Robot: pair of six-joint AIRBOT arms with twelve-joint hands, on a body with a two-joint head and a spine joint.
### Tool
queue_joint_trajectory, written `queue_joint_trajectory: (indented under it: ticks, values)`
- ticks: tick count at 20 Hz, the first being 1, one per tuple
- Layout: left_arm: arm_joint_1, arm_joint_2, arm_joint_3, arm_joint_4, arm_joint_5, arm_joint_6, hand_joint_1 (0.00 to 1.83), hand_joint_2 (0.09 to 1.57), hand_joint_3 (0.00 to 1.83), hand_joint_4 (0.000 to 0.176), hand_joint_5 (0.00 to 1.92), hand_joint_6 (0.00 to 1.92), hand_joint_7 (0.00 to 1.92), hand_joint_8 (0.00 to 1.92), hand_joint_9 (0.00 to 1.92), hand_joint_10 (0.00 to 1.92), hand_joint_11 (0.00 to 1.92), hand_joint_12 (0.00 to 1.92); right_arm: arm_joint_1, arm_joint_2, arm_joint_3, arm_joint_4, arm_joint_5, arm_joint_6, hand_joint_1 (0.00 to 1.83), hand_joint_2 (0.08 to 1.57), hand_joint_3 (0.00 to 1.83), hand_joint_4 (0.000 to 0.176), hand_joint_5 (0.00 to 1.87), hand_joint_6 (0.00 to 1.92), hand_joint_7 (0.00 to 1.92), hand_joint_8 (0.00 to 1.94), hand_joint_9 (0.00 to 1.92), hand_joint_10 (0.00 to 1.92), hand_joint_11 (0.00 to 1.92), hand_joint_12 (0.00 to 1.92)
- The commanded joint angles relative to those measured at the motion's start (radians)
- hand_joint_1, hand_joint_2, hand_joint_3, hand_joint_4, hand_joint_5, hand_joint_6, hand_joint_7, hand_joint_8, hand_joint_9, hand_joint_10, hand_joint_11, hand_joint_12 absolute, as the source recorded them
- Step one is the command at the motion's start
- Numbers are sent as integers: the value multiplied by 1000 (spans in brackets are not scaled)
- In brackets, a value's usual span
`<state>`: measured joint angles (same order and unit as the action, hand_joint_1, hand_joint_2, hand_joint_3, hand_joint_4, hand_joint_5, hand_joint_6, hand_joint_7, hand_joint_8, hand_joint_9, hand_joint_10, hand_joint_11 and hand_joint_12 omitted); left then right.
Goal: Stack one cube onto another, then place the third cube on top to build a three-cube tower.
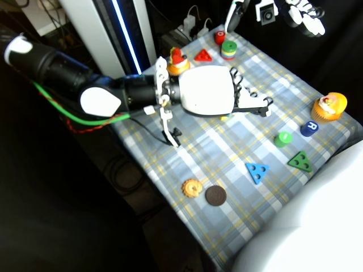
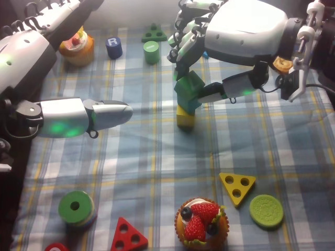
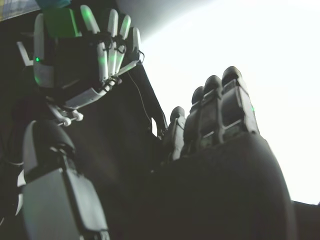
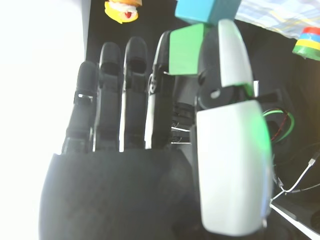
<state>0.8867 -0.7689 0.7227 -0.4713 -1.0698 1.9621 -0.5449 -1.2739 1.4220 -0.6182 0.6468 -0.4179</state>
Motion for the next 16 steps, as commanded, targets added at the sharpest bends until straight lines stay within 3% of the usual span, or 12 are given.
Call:
queue_joint_trajectory:
  ticks: [1, 3, 16]
  values:
    - [-11, 1, 5, 31, -109, -4, 708, 801, 0, 176, 0, 0, 29, 4, 61, 5, 0, 0, 20, -2, 2, 30, 97, 5, 1188, 1051, 1, 0, 1120, 739, 781, 3, 553, 1, 0, 934]
    - [-12, 0, 5, 31, -108, -4, 709, 807, 2, 176, 0, 0, 16, 0, 53, 1, 0, 0, 20, -2, 3, 27, 92, 5, 1186, 1054, 0, 0, 1111, 756, 763, 0, 533, 0, 0, 886]
    - [-13, -2, 4, 31, -107, -4, 714, 806, 0, 176, 0, 0, 26, 3, 52, 2, 0, 0, 20, 0, 7, 26, 81, 5, 1174, 1083, 0, 0, 1040, 875, 788, 8, 615, 15, 0, 1101]
